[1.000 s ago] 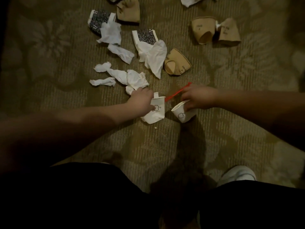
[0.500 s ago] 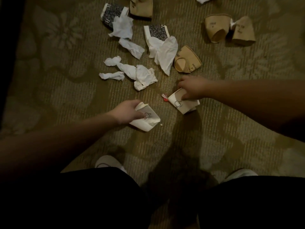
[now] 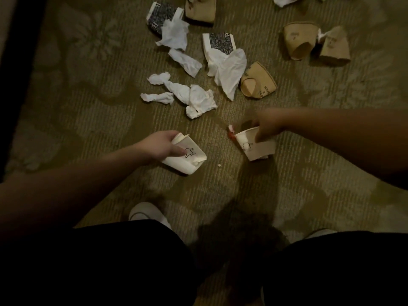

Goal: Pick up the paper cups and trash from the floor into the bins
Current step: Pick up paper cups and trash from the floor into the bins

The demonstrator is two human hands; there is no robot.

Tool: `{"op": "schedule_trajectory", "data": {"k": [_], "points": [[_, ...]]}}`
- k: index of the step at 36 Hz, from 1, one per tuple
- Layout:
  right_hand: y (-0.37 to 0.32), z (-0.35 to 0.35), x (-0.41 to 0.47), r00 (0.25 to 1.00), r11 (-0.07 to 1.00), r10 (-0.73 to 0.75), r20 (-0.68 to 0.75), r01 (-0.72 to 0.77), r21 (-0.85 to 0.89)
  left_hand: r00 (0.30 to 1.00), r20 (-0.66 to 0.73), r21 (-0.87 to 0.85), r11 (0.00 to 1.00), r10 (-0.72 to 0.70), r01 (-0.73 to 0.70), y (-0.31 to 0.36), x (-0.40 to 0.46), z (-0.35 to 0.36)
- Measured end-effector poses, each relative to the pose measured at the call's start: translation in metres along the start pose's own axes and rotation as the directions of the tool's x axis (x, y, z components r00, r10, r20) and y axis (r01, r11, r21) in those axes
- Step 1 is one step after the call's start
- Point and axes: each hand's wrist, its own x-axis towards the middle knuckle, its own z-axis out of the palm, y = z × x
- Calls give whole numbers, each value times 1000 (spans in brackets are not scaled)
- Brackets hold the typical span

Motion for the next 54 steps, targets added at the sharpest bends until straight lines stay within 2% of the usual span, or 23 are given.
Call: {"op": "schedule_trajectory", "data": {"k": [3, 6, 15, 19, 22, 27, 33, 41, 44, 49, 54], "points": [[14, 0, -12, 995, 993, -96, 29, 93, 65, 1000, 15, -23, 1000, 11, -11, 4, -1, -3], [25, 4, -21, 992, 992, -110, 67, 105, 71, 999, 29, -39, 999, 18, -17, 9, -2, -2], [27, 5, -31, 986, 984, -163, -24, 164, 73, 999, 38, -6, 1000, 15, -15, 25, 3, -7], [24, 0, -31, 980, 977, -174, -102, 184, 108, 993, -94, 98, 993, 73, -64, 35, 13, -21], [24, -4, -31, 975, 976, -161, -154, 181, 122, 969, -162, 276, 951, 189, -139, 42, 28, -33], [24, -5, -34, 968, 975, -146, -202, 176, 137, 933, -187, 439, 876, 308, -201, 54, 57, -43], [25, 1, -38, 965, 965, -165, -206, 201, 167, 949, -158, 559, 817, 272, -141, 73, 84, -39], [28, 11, -43, 967, 966, -157, -199, 192, 171, 942, -231, 528, 844, 245, -90, 78, 87, -31], [27, 10, -45, 973, 971, -137, -187, 170, 169, 941, -245, 445, 889, 235, -106, 76, 82, -29], [21, 8, -47, 978, 973, -104, -182, 138, 184, 919, -278, 404, 902, 281, -154, 69, 69, -26], [15, 6, -45, 970, 973, -117, -213, 155, 169, 911, -306, 268, 943, 278, -198, 49, 51, -18]]}}
